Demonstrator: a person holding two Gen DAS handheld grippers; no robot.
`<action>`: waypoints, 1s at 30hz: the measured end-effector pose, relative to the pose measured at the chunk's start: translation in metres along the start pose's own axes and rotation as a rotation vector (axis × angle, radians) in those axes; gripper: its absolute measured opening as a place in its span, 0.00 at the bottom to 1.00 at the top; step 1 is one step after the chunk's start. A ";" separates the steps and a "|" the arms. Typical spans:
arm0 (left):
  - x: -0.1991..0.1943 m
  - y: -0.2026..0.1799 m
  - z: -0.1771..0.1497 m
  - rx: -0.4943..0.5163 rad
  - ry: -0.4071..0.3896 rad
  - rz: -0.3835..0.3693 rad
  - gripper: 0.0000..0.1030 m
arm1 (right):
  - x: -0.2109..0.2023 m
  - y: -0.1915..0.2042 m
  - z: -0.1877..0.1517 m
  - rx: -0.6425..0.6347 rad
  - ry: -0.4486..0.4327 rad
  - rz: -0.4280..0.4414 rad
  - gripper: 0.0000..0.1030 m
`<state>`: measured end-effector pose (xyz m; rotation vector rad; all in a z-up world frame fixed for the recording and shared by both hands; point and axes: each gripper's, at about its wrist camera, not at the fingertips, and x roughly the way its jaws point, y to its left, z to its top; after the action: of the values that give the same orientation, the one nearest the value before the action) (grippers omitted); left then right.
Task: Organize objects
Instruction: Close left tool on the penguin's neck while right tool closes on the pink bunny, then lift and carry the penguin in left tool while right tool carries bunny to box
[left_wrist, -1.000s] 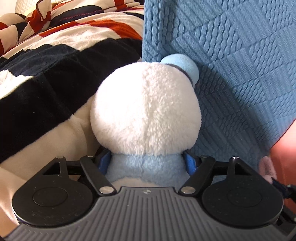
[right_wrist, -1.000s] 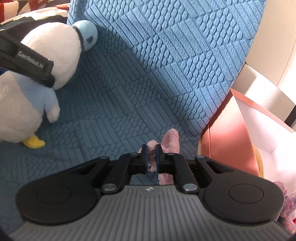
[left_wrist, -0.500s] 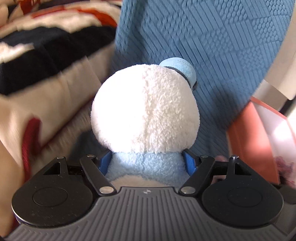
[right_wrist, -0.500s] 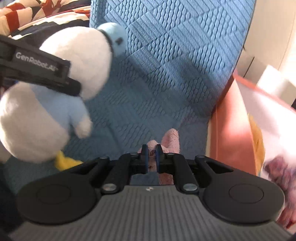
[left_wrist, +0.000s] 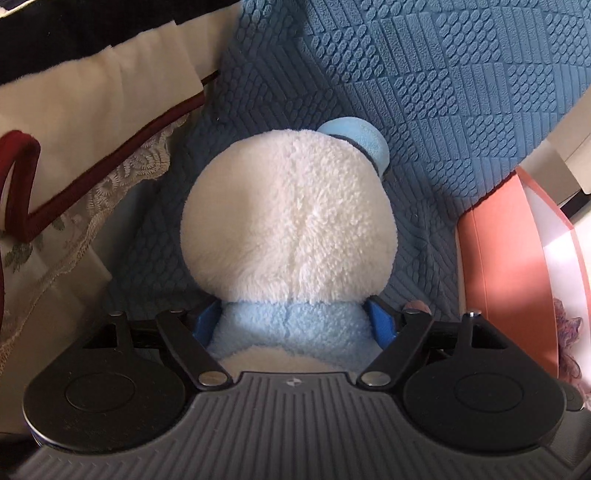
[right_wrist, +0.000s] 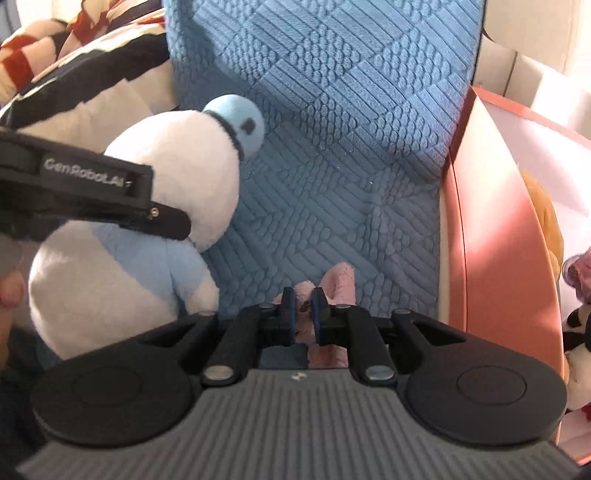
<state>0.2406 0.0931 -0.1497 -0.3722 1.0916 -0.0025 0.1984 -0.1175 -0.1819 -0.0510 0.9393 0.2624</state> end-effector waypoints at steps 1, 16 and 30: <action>0.001 -0.001 0.000 0.005 0.004 0.000 0.84 | -0.001 -0.003 0.000 0.006 -0.001 0.000 0.21; 0.009 0.000 -0.003 0.037 0.027 0.006 0.89 | 0.015 -0.010 -0.002 0.083 0.078 0.091 0.64; 0.012 -0.002 -0.001 0.042 0.034 0.002 0.91 | 0.028 -0.009 -0.009 0.141 0.150 0.111 0.64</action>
<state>0.2456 0.0884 -0.1596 -0.3350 1.1234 -0.0300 0.2090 -0.1223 -0.2099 0.1129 1.1096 0.2973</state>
